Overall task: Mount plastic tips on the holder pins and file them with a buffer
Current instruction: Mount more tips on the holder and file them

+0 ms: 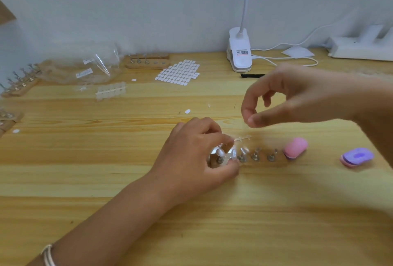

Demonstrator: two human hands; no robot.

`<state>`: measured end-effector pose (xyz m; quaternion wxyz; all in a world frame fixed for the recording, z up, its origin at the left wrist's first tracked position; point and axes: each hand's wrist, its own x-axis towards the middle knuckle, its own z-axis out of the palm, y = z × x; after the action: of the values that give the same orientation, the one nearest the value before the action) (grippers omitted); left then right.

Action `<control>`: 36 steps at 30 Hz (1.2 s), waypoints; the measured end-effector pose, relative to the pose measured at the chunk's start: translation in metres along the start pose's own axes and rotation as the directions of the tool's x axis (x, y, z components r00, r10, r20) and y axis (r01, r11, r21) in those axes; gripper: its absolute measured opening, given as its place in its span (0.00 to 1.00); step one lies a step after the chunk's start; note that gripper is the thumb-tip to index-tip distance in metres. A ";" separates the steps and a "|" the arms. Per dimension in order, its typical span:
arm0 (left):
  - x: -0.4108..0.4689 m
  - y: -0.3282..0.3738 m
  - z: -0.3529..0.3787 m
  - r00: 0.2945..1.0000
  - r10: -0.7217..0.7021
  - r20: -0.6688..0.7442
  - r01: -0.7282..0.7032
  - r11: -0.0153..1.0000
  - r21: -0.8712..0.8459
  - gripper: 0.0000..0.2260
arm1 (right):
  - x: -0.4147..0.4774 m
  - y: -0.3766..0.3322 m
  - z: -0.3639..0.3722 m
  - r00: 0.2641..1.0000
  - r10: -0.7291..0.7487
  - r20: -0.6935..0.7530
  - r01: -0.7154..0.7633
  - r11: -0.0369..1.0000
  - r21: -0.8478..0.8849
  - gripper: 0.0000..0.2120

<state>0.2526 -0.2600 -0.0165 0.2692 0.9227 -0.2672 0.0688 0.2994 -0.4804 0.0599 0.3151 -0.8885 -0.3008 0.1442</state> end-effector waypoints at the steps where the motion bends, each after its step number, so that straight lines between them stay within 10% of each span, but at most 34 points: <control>1: 0.000 0.000 0.000 1.000 -0.017 -0.009 0.017 1.000 -0.025 0.18 | -0.002 -0.002 -0.001 0.997 -0.019 0.080 0.020 1.000 -0.009 0.02; 12: 0.007 0.012 0.006 0.995 -0.095 -0.005 0.087 0.934 -0.348 0.05 | 0.005 -0.004 0.017 0.984 -0.009 0.177 0.019 0.998 -0.055 0.00; 30: 0.005 0.016 0.006 0.986 -0.167 -0.017 0.147 0.909 -0.389 0.06 | 0.007 -0.025 0.028 0.975 0.202 0.090 -0.176 0.955 -0.239 0.05; 36: -0.001 0.011 0.007 0.993 -0.081 -0.085 0.066 0.984 -0.163 0.11 | 0.006 -0.015 0.017 0.959 0.252 0.127 -0.214 0.943 -0.254 0.03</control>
<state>0.2459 -0.2706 -0.0174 0.3566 0.9033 -0.2249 0.0794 0.2900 -0.4593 0.0564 0.1625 -0.9348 -0.2326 0.2135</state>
